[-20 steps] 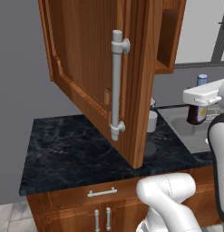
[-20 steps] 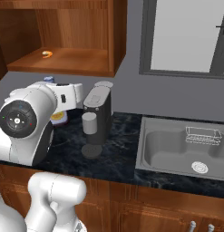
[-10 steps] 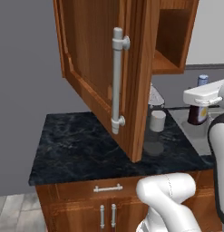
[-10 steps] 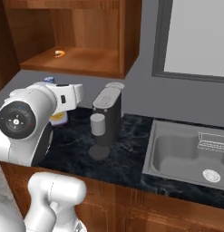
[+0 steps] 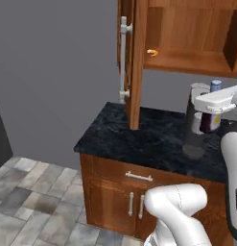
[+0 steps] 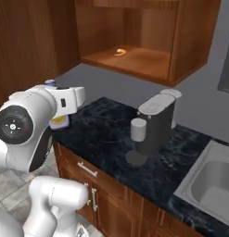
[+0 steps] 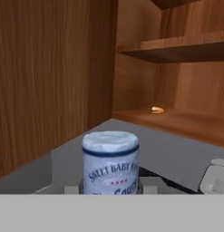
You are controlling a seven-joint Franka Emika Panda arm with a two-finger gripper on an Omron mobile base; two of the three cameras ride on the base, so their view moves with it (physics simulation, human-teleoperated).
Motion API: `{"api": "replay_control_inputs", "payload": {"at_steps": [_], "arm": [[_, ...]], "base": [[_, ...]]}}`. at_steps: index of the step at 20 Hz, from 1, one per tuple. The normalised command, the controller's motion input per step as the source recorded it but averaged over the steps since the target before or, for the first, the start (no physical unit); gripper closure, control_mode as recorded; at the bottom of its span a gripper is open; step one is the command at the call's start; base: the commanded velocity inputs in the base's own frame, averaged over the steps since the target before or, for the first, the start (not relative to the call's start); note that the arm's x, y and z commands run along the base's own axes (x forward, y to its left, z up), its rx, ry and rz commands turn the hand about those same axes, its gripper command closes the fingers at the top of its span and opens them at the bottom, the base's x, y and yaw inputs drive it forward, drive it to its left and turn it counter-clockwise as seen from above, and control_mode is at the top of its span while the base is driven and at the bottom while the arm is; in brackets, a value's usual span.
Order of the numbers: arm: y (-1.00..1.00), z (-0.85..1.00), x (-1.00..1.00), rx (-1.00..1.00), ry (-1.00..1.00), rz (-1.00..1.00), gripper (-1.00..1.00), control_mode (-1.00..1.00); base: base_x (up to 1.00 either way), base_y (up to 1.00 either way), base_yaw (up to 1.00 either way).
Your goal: The dining table condiment station is running low on condiment bottle. Refill the condiment station by opening the cabinet and taking the condiment bottle from the cabinet and placing it on the dining table.
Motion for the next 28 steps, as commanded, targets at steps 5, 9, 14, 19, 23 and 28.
{"api": "replay_control_inputs", "payload": {"at_steps": [5,9,14,19,23,28], "arm": [[0.0,0.0,0.0,0.0,0.0,0.0,1.0,1.0],[0.0,0.0,0.0,0.0,0.0,0.0,1.0,1.0],[0.0,0.0,0.0,0.0,0.0,0.0,1.0,1.0],[0.0,0.0,0.0,0.0,0.0,0.0,1.0,1.0],[0.0,0.0,0.0,0.0,0.0,0.0,1.0,1.0],[0.0,0.0,0.0,0.0,0.0,0.0,1.0,1.0]], "base": [[-0.64,-0.23,0.84],[-0.32,-0.05,0.89],[-0.01,0.0,0.95],[0.0,0.0,0.97],[0.0,0.0,0.97],[0.01,0.0,0.95]]}}
